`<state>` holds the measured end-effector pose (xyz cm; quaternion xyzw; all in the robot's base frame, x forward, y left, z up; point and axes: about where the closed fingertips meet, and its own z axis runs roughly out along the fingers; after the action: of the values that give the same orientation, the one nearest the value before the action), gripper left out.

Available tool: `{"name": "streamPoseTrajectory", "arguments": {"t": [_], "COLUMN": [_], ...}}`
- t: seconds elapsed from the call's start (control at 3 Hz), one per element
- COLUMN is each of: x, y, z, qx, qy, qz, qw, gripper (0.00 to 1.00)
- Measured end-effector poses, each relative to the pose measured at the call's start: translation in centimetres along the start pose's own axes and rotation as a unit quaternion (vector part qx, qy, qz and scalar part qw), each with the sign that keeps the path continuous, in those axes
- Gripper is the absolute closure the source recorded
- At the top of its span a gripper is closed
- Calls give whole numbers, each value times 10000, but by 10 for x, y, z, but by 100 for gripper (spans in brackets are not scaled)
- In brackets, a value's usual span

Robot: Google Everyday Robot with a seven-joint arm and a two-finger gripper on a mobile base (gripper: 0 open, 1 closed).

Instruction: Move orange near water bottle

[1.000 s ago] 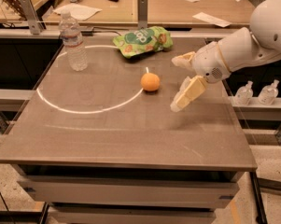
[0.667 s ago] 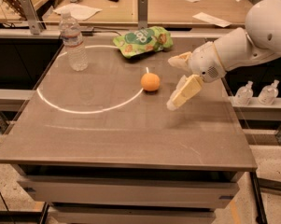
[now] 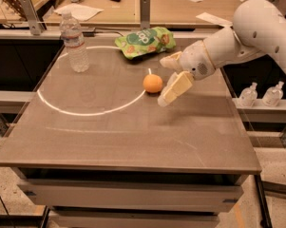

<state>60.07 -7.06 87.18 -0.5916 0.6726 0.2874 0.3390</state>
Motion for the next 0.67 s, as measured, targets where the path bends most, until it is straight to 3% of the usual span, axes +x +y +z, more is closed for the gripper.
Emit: {"name": "streamPoseTrajectory", "arguments": {"t": [0.33,0.67], "x": [-6,0], "y": [-17,-19], "z": [24,35], "qx": [39,-42], "qy": [15,62], "qz": [8,39], "qw": [10000,10000], "gripper": [0,0]}}
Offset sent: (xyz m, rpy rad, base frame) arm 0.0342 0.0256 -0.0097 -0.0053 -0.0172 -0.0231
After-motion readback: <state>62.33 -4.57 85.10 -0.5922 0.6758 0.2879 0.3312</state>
